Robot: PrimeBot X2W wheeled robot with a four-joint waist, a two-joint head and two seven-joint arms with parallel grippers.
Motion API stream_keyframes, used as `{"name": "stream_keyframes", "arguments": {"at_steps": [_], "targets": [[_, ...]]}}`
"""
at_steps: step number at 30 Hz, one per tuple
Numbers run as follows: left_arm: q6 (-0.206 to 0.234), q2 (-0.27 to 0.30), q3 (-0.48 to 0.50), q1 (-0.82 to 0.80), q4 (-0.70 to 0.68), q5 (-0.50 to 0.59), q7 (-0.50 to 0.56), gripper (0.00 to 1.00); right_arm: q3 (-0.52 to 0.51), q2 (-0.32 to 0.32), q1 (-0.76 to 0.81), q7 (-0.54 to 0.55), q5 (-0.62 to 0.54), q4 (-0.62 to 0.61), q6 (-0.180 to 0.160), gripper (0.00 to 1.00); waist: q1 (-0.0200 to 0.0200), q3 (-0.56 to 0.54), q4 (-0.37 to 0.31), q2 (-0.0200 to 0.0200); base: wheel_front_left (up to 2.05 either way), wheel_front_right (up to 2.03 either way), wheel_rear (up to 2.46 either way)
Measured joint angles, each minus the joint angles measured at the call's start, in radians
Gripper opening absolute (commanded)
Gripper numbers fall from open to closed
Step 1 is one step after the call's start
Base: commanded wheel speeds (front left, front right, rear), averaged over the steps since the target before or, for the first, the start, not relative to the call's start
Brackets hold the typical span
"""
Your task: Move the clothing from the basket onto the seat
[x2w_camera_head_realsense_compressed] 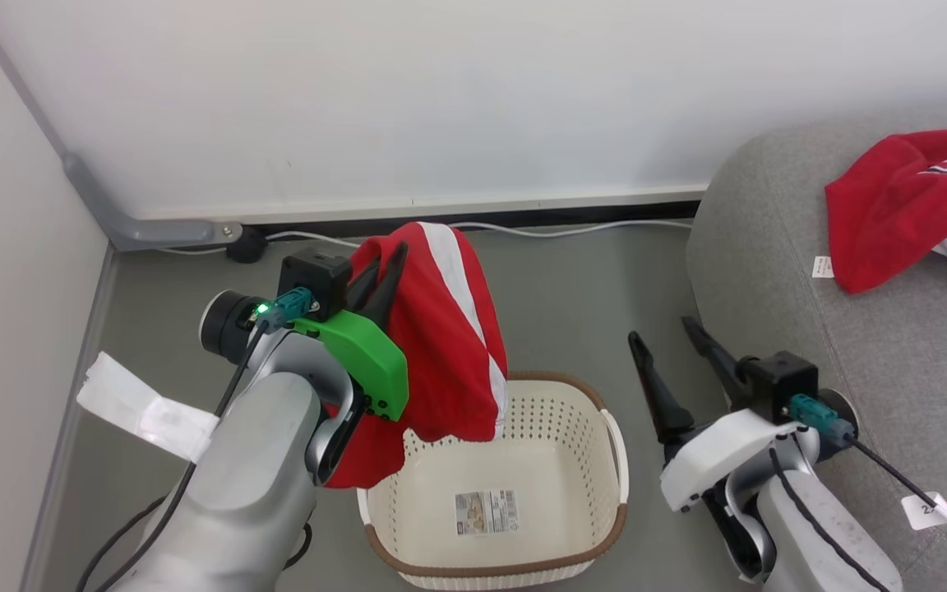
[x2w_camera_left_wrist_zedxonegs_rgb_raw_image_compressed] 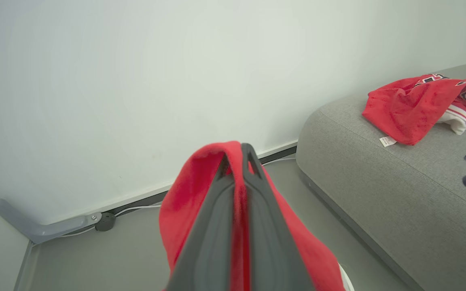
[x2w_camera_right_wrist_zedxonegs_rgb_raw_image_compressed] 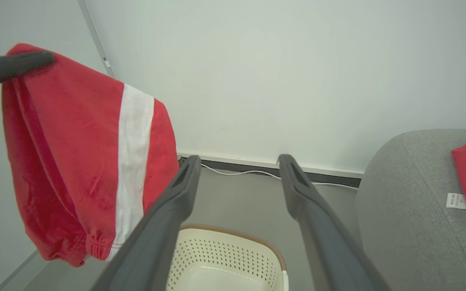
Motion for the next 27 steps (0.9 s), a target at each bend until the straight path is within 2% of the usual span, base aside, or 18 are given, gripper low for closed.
{"name": "stream_keyframes", "arguments": {"at_steps": [7, 14, 27], "targets": [[0.011, 0.000, -0.026, 0.000, -0.045, -0.014, 0.035, 0.00, 0.123, 0.000, 0.003, 0.005, -0.001, 0.005, 0.025, 1.00, 0.0000, -0.060, 0.013, 0.0000, 0.00, 0.00, 0.00], [0.026, 0.000, -0.067, 0.000, -0.096, -0.019, 0.068, 0.00, 0.260, 0.000, -0.005, 0.006, 0.031, -0.002, 0.035, 1.00, 0.0000, -0.073, 0.024, 0.0000, 0.00, 0.00, 0.00], [0.057, 0.000, -0.138, 0.000, -0.213, -0.065, 0.121, 0.00, 0.364, -0.001, -0.090, 0.023, 0.038, 0.067, 0.035, 1.00, 0.0001, -0.073, 0.047, 0.0000, 0.00, 0.00, 0.00]]}}
